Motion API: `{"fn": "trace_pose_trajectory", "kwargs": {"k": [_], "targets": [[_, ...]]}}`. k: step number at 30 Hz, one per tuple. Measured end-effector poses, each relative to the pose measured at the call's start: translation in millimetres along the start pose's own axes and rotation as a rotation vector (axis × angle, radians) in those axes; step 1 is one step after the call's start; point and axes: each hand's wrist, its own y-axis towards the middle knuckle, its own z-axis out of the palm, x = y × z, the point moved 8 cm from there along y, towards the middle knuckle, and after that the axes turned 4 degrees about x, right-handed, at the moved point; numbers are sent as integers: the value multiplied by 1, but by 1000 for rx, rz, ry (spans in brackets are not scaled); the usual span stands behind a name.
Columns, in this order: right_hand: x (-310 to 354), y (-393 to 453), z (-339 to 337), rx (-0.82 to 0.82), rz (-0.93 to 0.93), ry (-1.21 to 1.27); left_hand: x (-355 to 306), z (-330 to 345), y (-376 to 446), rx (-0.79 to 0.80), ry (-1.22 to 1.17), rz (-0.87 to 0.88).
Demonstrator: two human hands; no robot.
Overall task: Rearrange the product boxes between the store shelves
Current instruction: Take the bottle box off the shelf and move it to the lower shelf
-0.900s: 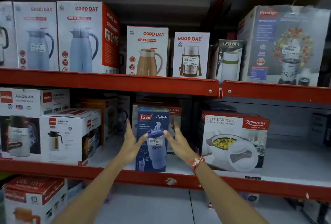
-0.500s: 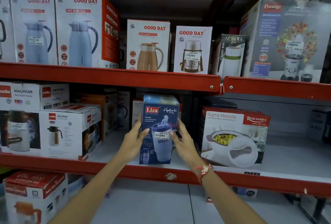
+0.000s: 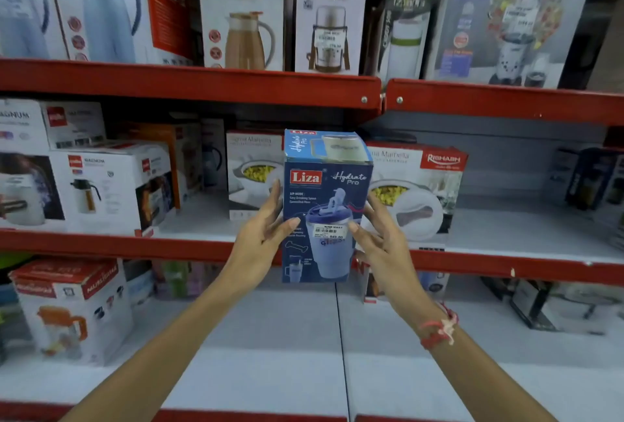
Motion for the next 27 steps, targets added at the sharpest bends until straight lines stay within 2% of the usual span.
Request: {"fn": "trace_pose_trajectory", "kwargs": {"k": [8, 16, 20, 27], "targets": [[-36, -75, -28, 8, 89, 24, 47, 42, -57, 34, -84, -117], [-129, -133, -33, 52, 316, 24, 136, 64, -103, 33, -124, -353], [-171, -141, -35, 37, 395, 1, 172, 69, -107, 29, -67, -427], [-228, -138, -23, -79, 441, 15, 219, 70, -93, -65, 196, -499]]}}
